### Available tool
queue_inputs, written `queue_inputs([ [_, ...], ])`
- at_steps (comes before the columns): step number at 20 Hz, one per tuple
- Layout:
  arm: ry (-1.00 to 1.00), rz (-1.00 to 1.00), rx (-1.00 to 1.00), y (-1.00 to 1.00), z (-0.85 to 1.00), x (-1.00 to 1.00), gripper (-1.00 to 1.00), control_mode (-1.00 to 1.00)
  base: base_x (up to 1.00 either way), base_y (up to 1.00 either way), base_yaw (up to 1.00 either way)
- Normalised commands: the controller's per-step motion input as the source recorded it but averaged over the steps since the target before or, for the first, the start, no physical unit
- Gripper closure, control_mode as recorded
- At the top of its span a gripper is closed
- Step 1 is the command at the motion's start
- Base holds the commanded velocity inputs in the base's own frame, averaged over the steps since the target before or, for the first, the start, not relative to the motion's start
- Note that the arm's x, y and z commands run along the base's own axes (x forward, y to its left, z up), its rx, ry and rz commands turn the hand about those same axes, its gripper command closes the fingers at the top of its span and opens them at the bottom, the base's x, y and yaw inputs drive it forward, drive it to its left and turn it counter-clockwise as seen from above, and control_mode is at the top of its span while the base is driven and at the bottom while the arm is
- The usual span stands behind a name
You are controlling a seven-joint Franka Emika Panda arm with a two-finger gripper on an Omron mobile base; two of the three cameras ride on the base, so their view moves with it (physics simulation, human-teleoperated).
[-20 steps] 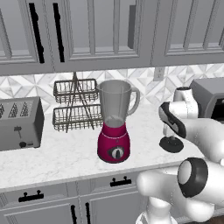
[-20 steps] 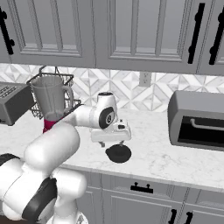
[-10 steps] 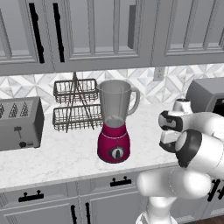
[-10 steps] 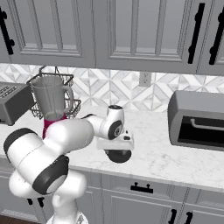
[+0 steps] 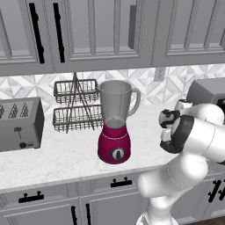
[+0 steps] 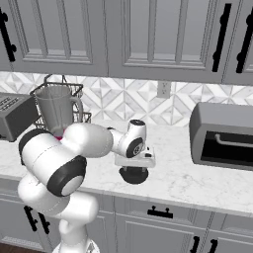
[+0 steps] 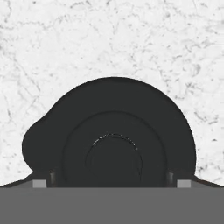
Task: Close the lid blender by securely placing the lid on top.
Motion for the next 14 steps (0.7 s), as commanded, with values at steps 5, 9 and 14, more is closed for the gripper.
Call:
queue_inputs([
  [5, -0.06, 0.00, 0.00, 0.00, -0.41, 0.04, 1.00, -1.00, 0.00, 0.00, 0.00],
  [9, -0.02, 0.00, 0.00, 0.00, -0.39, 0.00, 1.00, -1.00, 0.00, 0.00, 0.00],
  [14, 0.00, -0.03, 0.03, 0.08, -0.09, -0.04, 1.00, -1.00, 0.00, 0.00, 0.00],
])
